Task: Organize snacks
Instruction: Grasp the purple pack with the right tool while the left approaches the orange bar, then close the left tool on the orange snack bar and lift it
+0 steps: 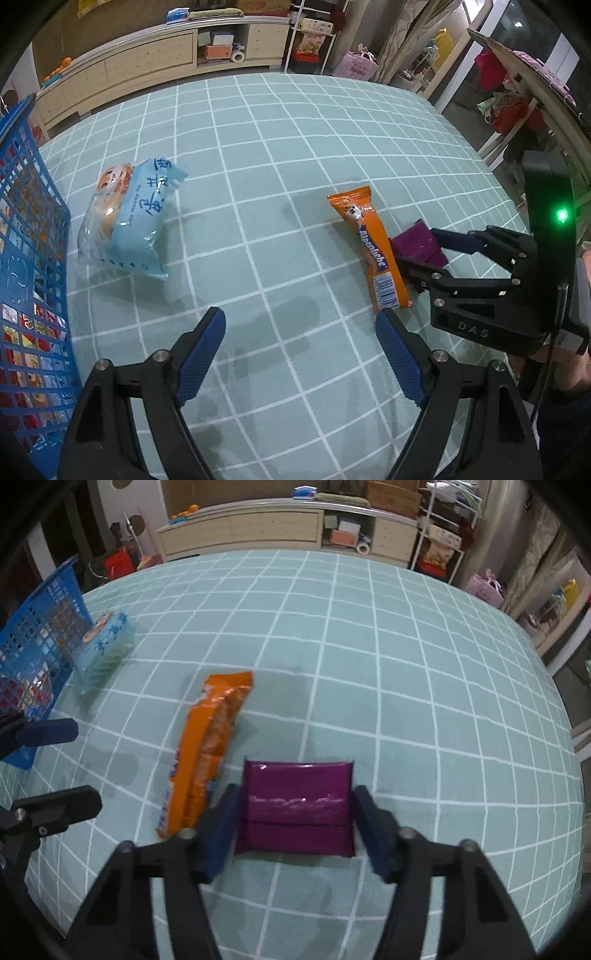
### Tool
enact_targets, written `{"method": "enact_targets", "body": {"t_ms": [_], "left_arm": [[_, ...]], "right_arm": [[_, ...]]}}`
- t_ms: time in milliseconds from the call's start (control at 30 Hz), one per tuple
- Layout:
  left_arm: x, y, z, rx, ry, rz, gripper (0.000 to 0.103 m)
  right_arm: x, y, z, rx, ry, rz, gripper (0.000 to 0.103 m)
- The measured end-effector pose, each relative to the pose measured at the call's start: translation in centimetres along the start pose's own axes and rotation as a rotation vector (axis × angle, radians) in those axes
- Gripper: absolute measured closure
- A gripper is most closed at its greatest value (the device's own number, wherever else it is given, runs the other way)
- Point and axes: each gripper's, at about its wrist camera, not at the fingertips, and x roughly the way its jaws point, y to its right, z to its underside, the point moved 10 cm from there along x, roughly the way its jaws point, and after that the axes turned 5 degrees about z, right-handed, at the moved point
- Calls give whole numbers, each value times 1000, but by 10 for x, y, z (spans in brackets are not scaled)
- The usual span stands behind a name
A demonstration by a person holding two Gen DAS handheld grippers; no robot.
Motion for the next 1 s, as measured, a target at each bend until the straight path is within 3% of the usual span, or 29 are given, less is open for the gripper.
{"method": "enact_targets", "body": {"t_ms": [367, 767, 900, 1000], "left_arm": [[0, 19, -11, 17, 5, -11, 21], [33, 39, -31, 68, -30, -48, 22], [48, 44, -38, 89, -49, -42, 33], [59, 47, -40, 108, -69, -51, 47]], "right_arm": [[-25, 7, 2, 58, 59, -11, 46], [-38, 30, 2, 118, 87, -23, 46], [-37, 33, 2, 133, 88, -23, 46], [-36, 34, 3, 143, 87, -22, 46]]}}
